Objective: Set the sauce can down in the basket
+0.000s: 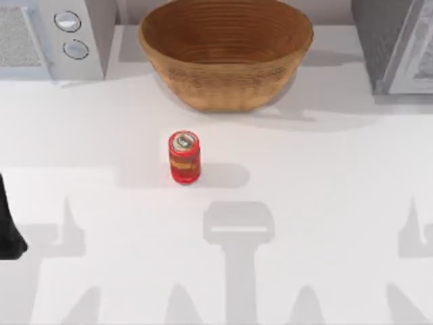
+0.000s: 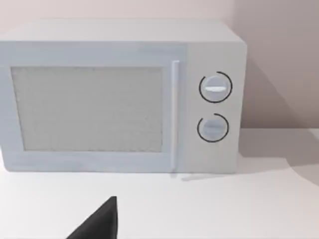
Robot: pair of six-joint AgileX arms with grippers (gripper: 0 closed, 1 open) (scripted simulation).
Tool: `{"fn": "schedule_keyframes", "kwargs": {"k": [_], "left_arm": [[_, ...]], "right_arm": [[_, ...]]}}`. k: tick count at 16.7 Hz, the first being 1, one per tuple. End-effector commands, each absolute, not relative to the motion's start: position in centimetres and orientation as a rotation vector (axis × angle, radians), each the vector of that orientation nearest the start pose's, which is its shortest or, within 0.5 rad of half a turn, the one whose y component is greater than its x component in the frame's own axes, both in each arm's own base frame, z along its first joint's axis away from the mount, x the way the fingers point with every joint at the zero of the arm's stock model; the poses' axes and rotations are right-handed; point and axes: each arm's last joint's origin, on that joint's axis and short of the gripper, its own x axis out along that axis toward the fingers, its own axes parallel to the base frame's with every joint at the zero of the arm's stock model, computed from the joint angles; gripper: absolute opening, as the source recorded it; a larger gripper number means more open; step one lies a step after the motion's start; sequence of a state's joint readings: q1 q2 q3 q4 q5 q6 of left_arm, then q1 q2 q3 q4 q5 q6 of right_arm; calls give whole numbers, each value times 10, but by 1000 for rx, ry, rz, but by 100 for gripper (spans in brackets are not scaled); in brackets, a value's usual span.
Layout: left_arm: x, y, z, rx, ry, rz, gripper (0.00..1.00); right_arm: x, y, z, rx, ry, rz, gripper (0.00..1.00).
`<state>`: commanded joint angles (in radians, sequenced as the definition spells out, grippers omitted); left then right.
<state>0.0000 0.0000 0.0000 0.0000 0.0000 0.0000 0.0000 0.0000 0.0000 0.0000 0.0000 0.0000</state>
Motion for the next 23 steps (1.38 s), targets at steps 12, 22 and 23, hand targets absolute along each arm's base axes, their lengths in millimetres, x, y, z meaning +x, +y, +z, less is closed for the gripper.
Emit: {"fn": "schedule_keyframes", "kwargs": {"k": [12,22,23], "left_arm": [[139,-11,199,-33,44,-310,100],[281,-26,190,-55,97,-873,100],[296,-27,179,-53,95,-931,100]], "right_arm": [[106,-1,160,0,0,0,100],[106,-1,160,0,0,0,100],[106,-1,160,0,0,0,100]]}}
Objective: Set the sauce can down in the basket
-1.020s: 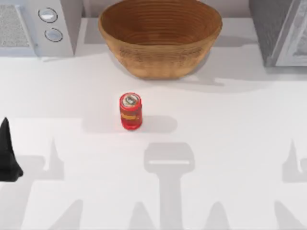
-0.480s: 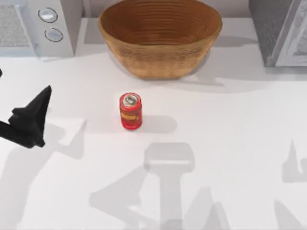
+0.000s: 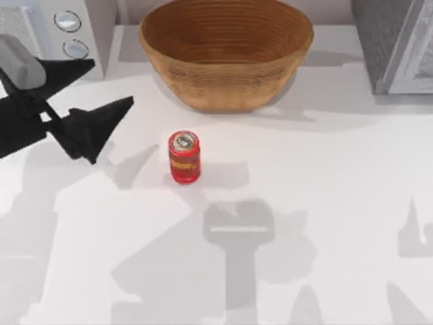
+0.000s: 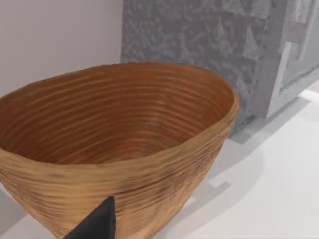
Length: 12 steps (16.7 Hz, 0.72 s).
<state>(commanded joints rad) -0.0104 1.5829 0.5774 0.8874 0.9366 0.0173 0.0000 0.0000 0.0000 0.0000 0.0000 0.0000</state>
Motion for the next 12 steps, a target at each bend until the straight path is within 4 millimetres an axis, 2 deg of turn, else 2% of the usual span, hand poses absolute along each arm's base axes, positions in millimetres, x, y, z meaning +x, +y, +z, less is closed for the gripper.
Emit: {"fn": "schedule_keyframes", "kwargs": {"k": [3,6,9,12], "left_arm": [[336,-30,136,-42,80,-1098,100],[360,-34,86,-27,55,-1244,100],[372,-36,42,-8,27,-1358,100],[375,-38,14,8,2,-1429,100]], "right_arm": [[106,-1,160,0,0,0,100],[106,-1,160,0,0,0,100],[106,-1,160,0,0,0,100],[106,-1,160,0,0,0,100]]}}
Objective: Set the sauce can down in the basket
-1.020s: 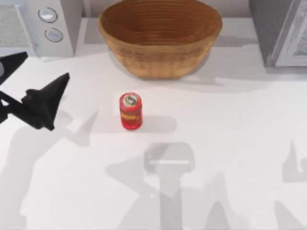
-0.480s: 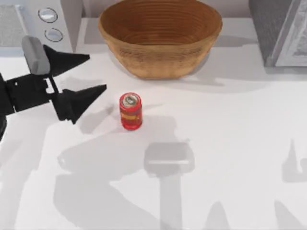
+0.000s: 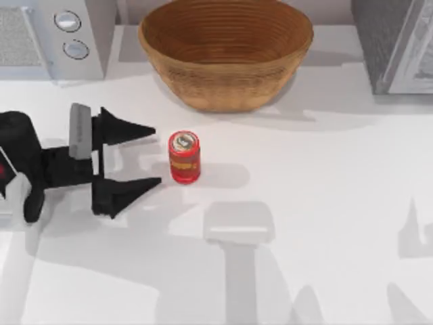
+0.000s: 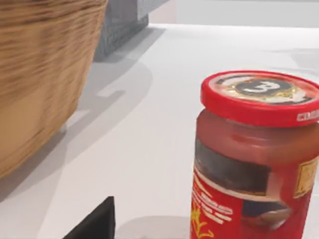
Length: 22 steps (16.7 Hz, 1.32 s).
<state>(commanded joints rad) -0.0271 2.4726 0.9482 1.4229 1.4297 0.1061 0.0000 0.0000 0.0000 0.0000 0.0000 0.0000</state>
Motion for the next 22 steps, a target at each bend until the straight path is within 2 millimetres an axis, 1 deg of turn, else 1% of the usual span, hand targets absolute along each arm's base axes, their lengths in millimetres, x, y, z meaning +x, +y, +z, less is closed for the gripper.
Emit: {"fn": "schedule_keyframes", "kwargs": {"k": [2,8,10,15,17,21,22], "left_arm": [[376,-38,6,14,-6,-1449,100],[376,-37,6,11,-3,-1443,100],[379,-48,8,13,-6,-1448,100],[384,-93,7,13,-6,-1449,100],[384,-106,6,14,-6,-1449,100],[384,-108,6,14,-6,-1449,100],[384,-108,6,14,-6,-1449,92]], "right_arm": [[106,-1,160,0,0,0,100],[106,-1,160,0,0,0,100],[106,-1,160,0,0,0,100],[106,-1,160,0,0,0,100],[106,-1,160,0,0,0,100],[106,-1,160,0,0,0,100],[106,-1,160,0,0,0,100]]}}
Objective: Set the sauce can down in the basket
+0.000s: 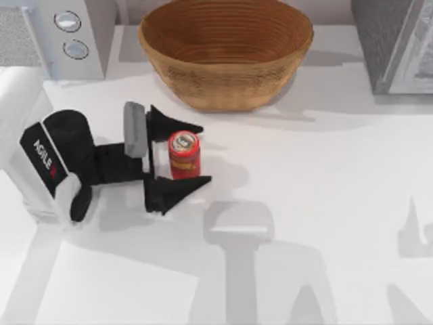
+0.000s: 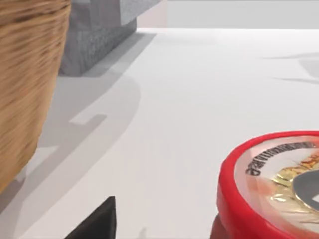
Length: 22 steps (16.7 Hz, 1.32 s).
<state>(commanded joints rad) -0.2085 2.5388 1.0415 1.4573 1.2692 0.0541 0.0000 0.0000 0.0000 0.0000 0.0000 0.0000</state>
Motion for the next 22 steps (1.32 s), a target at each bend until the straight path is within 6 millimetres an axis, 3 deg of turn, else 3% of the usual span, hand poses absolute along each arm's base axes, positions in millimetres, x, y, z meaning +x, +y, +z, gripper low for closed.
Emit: {"fn": "schedule_keyframes", "kwargs": {"k": [12,22], "left_arm": [[384,-108,6,14,-6,-1449,2],[384,-106,6,14,-5,-1447,0]], "right_arm": [[106,-1,160,0,0,0,100],[106,-1,160,0,0,0,100]]}}
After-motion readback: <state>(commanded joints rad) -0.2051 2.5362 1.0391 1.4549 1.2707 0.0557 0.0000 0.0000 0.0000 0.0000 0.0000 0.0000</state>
